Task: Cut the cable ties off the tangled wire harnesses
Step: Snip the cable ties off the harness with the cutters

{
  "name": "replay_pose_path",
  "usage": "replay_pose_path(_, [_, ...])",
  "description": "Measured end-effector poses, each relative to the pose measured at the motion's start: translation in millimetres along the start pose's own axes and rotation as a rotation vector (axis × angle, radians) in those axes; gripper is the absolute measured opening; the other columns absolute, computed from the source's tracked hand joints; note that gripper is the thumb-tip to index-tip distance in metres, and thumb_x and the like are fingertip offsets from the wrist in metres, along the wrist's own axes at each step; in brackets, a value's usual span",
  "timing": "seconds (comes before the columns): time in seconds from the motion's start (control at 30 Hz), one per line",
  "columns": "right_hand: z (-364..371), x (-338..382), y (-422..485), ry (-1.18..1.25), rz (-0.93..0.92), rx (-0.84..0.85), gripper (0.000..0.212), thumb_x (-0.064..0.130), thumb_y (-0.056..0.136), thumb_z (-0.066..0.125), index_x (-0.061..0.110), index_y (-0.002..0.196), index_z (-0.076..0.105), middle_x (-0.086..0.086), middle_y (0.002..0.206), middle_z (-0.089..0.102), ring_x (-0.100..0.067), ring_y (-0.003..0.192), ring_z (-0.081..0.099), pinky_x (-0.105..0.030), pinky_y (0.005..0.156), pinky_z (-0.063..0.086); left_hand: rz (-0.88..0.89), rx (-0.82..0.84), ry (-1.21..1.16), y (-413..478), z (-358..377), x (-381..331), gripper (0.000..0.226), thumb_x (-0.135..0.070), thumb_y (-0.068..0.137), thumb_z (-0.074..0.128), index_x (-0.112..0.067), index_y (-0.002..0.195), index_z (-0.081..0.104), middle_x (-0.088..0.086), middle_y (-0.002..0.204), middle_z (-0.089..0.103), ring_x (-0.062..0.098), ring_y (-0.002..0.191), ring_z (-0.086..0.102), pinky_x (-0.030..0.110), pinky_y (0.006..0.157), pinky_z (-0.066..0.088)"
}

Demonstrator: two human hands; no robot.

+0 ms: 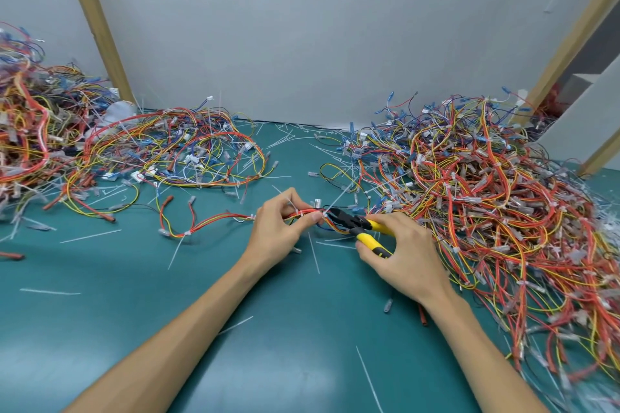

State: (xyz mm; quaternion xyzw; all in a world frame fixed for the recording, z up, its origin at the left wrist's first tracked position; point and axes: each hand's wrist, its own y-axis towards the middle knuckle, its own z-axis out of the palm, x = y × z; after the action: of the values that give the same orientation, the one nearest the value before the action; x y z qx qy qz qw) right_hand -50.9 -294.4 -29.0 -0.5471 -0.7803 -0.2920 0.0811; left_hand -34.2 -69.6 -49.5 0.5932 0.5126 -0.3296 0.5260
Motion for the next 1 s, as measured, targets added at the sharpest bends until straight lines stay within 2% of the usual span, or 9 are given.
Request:
replay_pose_path(0.2, [-0.1,-0.6,0.0,0.007,-0.005,0.008,0.036,0.038,0.078,0.075,0.027,0.111,0.067,0.014,0.099,0.061,-0.008,0.096,0.057,-0.015,0.081,0.036,0.009,-0.005,0.022,-1.8,-1.3,-0.6,0.024,-0.018,0.082,0.077,-0.013,0.075,0.055,-0.007,0.075,0.076,0.031,0.078,0.07,0.044,0.076,0.052])
replay_pose_path(0.3, [-2.7,-0.7,0.1,0.003,-0.003,0.004,0.035,0.039,0.078,0.075,0.028,0.11,0.067,0.016,0.097,0.06,-0.007,0.094,0.057,-0.024,0.082,0.044,0.01,-0.002,0.03,-2.0,-1.0,-1.2,0.024,-0.018,0.082,0.077,-0.012,0.075,0.055,-0.008,0.075,0.076,0.029,0.078,0.07,0.042,0.074,0.052])
replay_pose_path(0.53, [-7.7,-1.5,0.5,-0.01,-0.057,0.035,0.037,0.039,0.077,0.074,0.028,0.111,0.067,0.017,0.097,0.059,-0.008,0.096,0.057,-0.033,0.086,0.049,0.019,-0.002,0.035,-2.9,-0.9,-1.3,0.024,-0.017,0.081,0.078,-0.01,0.074,0.056,-0.011,0.071,0.074,0.005,0.065,0.065,0.017,0.062,0.044])
replay_pose_path(0.77, [-4.4,-0.6,-1.6,0.005,-0.052,0.033,0.035,0.038,0.078,0.074,0.029,0.111,0.065,0.015,0.098,0.06,-0.01,0.098,0.059,-0.033,0.085,0.05,0.032,-0.002,0.043,-4.2,-1.7,-4.5,0.024,-0.014,0.081,0.078,-0.007,0.074,0.056,-0.012,0.07,0.074,0.004,0.063,0.063,0.018,0.06,0.043])
replay_pose_path(1.0, [-1.5,1.6,-2.4,0.013,-0.044,0.022,0.037,0.039,0.079,0.074,0.027,0.113,0.064,0.014,0.099,0.057,-0.009,0.099,0.057,-0.028,0.085,0.047,0.027,-0.007,0.035,-4.4,-2.7,-6.8,0.024,-0.014,0.082,0.077,-0.006,0.075,0.056,-0.007,0.071,0.075,0.017,0.066,0.063,0.026,0.061,0.043])
